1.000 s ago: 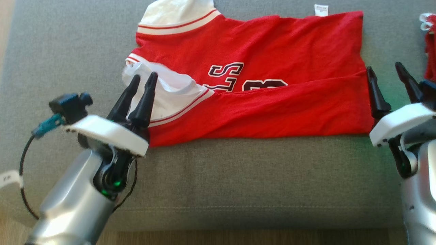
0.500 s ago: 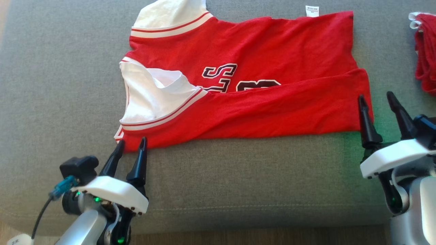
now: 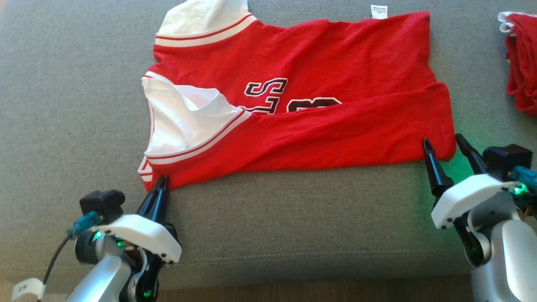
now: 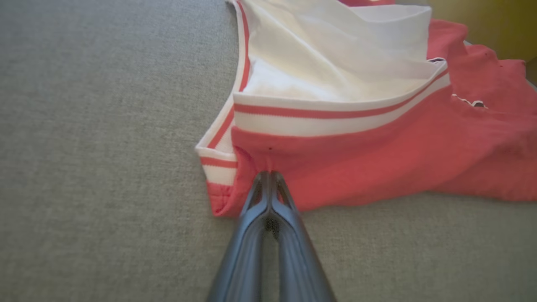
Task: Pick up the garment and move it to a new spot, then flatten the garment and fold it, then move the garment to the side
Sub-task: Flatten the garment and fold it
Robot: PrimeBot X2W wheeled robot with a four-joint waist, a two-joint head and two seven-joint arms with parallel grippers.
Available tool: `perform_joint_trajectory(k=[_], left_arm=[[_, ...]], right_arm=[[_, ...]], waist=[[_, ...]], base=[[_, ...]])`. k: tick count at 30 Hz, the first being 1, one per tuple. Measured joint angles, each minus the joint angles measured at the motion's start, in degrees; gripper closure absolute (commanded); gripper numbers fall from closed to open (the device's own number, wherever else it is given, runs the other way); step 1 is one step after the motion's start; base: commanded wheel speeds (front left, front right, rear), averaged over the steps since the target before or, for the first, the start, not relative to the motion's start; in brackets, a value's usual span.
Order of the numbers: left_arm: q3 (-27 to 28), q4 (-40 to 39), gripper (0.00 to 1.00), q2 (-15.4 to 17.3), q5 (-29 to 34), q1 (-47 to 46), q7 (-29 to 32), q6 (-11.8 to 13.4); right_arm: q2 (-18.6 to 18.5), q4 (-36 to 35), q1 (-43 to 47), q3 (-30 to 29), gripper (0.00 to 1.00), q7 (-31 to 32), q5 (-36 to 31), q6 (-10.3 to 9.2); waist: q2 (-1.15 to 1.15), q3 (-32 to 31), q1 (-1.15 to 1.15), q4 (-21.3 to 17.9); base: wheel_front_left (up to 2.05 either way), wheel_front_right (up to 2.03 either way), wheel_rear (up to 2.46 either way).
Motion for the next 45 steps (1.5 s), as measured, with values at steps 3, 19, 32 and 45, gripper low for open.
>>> perform_joint_trajectory(k=[3, 19, 32, 45], left_arm=[[-0.4, 0.7, 1.0, -0.1, 0.5, -0.6, -0.2, -0.3], [-0.1, 2.1, 1.0, -0.1, 1.7, -0.5, -1.9, -1.8], [-0.3, -6.5, 1.0, 2.8, 1.6, 7.2, 0.3, -0.6], [-2.1, -12.5, 1.0, 3.7, 0.1, 12.3, 3.9, 1.5]], right_arm=[[0.1, 2.2, -1.0, -0.6, 0.0, 1.0, -0.9, 0.0], [0.3, 4.5, -1.7, -1.6, 1.0, 0.3, -2.0, 0.0], [0.1, -5.4, 6.9, -3.2, 1.0, 3.8, -0.2, 0.0], [-0.2, -9.6, 14.0, -5.1, 1.0, 6.5, 0.6, 0.0]], waist=[[0.0, -0.3, 0.0, 0.5], [0.0, -1.5, 0.0, 1.7], [0.0, -2.5, 0.0, 0.7], [0.0, -2.8, 0.0, 1.5]], base=[[0.0, 0.0, 0.0], [0.0, 0.0, 0.0], [0.0, 0.0, 0.0], [0.0, 0.0, 0.0]])
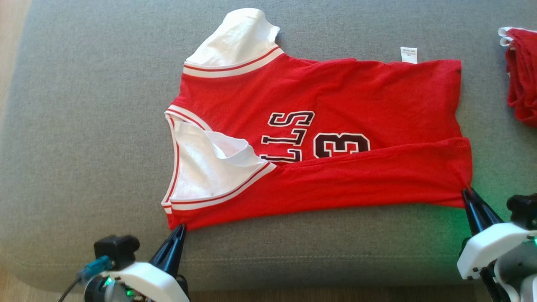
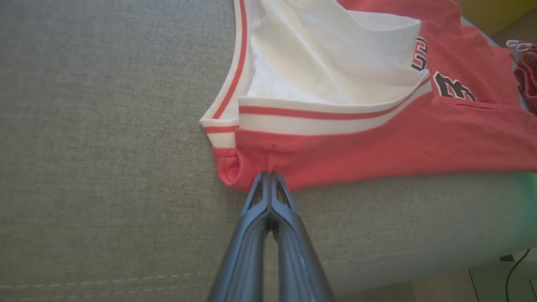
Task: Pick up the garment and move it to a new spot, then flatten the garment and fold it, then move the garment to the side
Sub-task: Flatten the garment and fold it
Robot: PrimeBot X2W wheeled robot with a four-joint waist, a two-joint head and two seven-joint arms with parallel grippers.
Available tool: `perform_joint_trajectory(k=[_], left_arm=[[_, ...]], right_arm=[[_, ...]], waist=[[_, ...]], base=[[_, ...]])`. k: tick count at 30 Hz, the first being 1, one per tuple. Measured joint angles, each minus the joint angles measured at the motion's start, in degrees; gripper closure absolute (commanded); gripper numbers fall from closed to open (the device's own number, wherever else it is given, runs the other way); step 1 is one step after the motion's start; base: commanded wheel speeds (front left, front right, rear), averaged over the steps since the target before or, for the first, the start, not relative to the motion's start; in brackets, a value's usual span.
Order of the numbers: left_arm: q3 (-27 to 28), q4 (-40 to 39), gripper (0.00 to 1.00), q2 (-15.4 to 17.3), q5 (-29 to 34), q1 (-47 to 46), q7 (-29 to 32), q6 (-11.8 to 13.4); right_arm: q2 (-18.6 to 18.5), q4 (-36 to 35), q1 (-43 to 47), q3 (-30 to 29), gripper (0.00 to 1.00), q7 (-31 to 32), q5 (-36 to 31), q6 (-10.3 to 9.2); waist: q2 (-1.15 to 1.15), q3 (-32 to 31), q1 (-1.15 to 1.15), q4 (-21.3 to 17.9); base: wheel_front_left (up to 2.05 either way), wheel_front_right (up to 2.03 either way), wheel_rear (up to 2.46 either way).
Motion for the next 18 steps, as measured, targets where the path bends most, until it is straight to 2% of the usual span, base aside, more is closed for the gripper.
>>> perform_joint_trajectory(k=[2, 3, 4, 5, 6, 7, 13, 18], left_arm=[[0.0, -0.4, 1.0, 0.1, -0.1, 0.0, 0.4, 0.2], [0.0, -0.4, 1.0, 0.2, -0.2, 0.0, 0.5, 0.3], [0.0, -0.5, 1.0, 0.3, -0.3, 0.0, 1.0, 0.5], [0.0, -0.5, 0.96, 0.3, -0.5, 0.0, 1.2, 0.8], [0.1, -0.5, 0.71, 0.3, -0.7, 0.0, 1.4, 0.9], [0.1, -0.5, 0.0, 0.3, -1.0, 0.0, 1.4, 1.3], [2.0, -2.5, 0.0, 0.3, -1.2, -0.1, -0.2, 2.4], [2.7, -8.0, 0.0, 1.8, 2.4, -4.2, -0.2, 3.9]], right_arm=[[0.0, -0.3, 0.0, 0.1, 1.0, 0.5, 0.0, 0.0], [0.0, -0.3, 0.0, 0.2, 0.88, 0.5, -0.3, 0.0], [0.0, -0.3, -0.1, 0.4, 0.68, 0.5, -0.5, 0.0], [0.0, -0.3, -0.1, 0.5, 0.14, 0.5, -0.5, 0.0], [0.0, -0.3, -0.2, 0.6, 0.0, 0.3, -0.5, 0.0], [0.0, -0.3, -0.4, 0.6, 0.0, 0.1, -0.5, 0.0], [0.0, -2.4, -0.8, 0.5, 0.0, -3.8, -0.5, 0.0], [0.0, -3.0, -1.8, 1.4, 0.0, -5.5, -0.5, 0.0]], waist=[[0.0, -0.1, 0.0, -0.1], [0.0, -0.2, 0.0, -0.2], [0.0, -0.2, 0.0, -0.2], [0.0, -0.2, 0.0, -0.3], [0.0, -0.3, 0.0, -0.4], [0.0, -0.3, 0.0, -0.5], [0.0, 0.0, 0.0, -1.5], [0.0, 0.5, 0.0, -2.5]], base=[[0.0, 0.0, 0.0], [0.0, 0.0, 0.0], [0.0, 0.0, 0.0], [0.0, 0.0, 0.0], [0.0, 0.0, 0.0], [0.0, 0.0, 0.0], [0.0, 0.0, 0.0], [0.0, 0.0, 0.0]])
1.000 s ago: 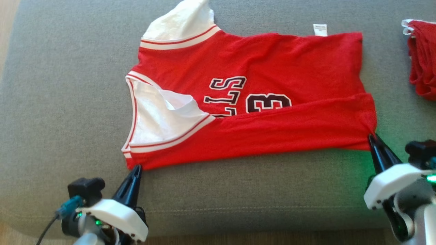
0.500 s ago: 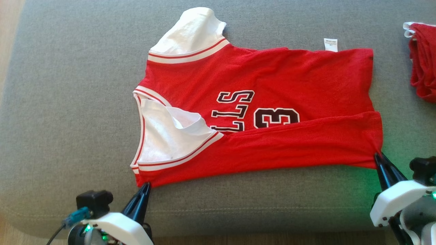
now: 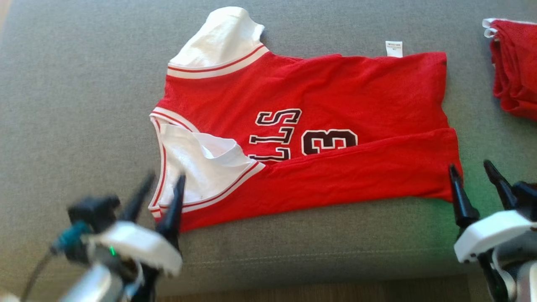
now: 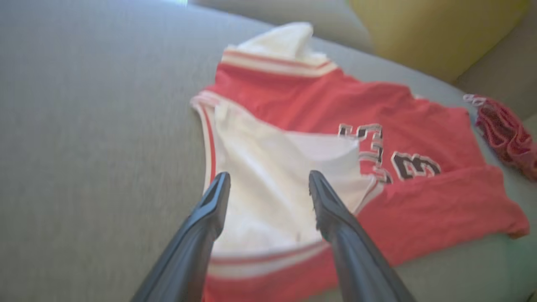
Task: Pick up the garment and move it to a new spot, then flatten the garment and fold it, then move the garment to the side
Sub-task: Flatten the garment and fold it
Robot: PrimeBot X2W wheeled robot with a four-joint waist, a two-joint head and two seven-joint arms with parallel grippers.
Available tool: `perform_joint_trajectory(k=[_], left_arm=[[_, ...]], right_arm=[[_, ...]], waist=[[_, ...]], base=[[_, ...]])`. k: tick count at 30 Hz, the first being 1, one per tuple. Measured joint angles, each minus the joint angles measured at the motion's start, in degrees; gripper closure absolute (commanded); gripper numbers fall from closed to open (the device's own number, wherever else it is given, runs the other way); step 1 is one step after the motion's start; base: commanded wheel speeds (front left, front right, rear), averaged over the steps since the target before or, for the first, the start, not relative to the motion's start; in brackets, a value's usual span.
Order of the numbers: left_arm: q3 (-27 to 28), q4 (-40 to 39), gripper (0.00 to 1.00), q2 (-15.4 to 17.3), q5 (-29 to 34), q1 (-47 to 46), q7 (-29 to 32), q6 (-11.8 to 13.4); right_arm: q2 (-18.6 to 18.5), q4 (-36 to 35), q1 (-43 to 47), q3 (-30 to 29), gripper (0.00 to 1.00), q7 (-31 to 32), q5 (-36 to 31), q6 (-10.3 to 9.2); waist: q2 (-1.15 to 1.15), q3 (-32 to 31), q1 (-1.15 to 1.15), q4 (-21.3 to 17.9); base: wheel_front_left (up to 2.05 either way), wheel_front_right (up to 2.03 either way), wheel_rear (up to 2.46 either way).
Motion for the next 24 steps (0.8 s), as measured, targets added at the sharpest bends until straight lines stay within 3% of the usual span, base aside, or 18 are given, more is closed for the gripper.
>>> perform_joint_trajectory(k=[4, 8, 17, 24], left_arm=[[1.3, -3.4, 0.0, 2.8, 3.5, -10.4, 3.8, 0.4], [1.4, -2.9, 0.0, 5.9, 6.0, -23.6, 11.4, -1.2], [-1.1, 13.8, 0.0, 7.5, 5.7, -46.1, 25.5, -13.4], [-2.4, 26.4, 0.0, 7.1, 6.1, -56.9, 28.6, -18.5]], right_arm=[[0.0, -0.2, -2.2, 2.2, 0.0, -0.3, 0.0, 0.0], [0.1, -0.4, -4.4, 3.5, 0.0, -1.2, 0.0, 0.0], [0.1, 0.0, -8.9, 6.0, 0.0, -2.8, 0.0, 0.0], [0.4, 1.6, -10.7, 6.9, 0.0, -4.2, 0.1, 0.0]], waist=[[0.0, 1.4, 0.0, -1.0], [0.0, 3.6, 0.01, -2.3], [0.0, 9.8, 0.02, -5.7], [0.0, 14.1, 0.02, -8.9]], base=[[0.0, 0.0, 0.0], [0.0, 0.0, 0.0], [0.0, 0.0, 0.0], [0.0, 0.0, 0.0]])
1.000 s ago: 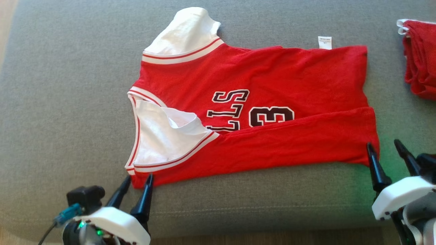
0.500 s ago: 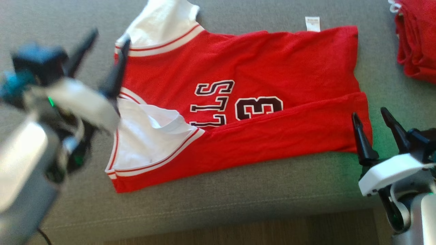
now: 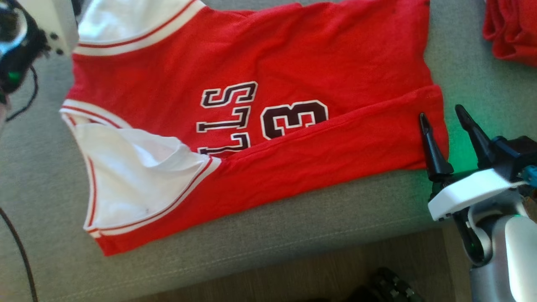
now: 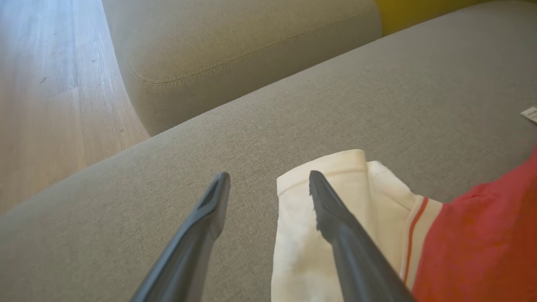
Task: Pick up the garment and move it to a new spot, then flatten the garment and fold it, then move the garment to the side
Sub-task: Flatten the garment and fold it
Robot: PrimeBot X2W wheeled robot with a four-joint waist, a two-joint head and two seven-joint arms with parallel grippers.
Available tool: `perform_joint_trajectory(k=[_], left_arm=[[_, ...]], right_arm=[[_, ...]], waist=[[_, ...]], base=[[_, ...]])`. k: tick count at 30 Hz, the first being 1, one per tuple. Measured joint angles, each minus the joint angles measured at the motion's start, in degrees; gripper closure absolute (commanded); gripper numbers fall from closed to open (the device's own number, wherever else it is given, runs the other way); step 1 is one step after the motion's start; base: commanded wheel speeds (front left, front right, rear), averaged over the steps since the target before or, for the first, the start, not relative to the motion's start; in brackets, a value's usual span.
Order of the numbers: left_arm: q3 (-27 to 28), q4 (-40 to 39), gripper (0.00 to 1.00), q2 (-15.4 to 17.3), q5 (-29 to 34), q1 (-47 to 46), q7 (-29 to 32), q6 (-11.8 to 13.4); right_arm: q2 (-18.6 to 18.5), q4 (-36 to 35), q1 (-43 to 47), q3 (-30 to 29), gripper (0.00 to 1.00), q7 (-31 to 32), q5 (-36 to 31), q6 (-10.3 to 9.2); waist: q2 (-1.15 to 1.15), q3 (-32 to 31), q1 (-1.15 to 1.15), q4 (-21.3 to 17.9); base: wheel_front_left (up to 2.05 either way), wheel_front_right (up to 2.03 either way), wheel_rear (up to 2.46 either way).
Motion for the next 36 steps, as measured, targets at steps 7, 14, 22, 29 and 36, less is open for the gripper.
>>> perform_joint_trajectory(k=[7, 14, 22, 29, 36], left_arm=[[-1.8, 8.2, 0.0, -0.5, 1.5, -4.2, 1.8, -1.4], [-3.6, 13.2, 0.0, -0.5, 3.5, -6.8, 2.5, -2.4], [-5.2, 14.5, 0.0, -1.1, 3.0, -8.8, 2.0, -3.4], [-8.5, 12.9, 0.0, -0.7, 1.4, -9.4, 3.1, -3.8], [-14.7, 7.5, 1.0, 2.0, -1.5, -9.4, 3.9, -3.9]], right_arm=[[0.3, 1.2, -1.0, 1.4, 0.0, -1.5, 0.2, 0.0], [0.5, 2.0, -2.8, 2.0, 0.0, -3.1, 0.6, 0.01], [0.6, 2.7, -3.4, 2.1, 0.0, -3.7, 1.5, 0.01], [0.6, 3.1, -3.4, 2.0, 0.0, -4.1, 1.5, 0.01], [0.6, 3.3, -3.6, 2.0, 0.0, -4.2, 2.0, 0.01]], waist=[[0.0, 2.7, -0.01, -2.4], [0.0, 4.7, -0.02, -4.4], [0.0, 5.2, -0.02, -4.7], [0.0, 5.0, -0.02, -4.5], [0.0, 4.9, -0.02, -4.6]], base=[[0.0, 0.0, 0.0], [0.0, 0.0, 0.0], [0.0, 0.0, 0.0], [0.0, 0.0, 0.0], [0.0, 0.0, 0.0]])
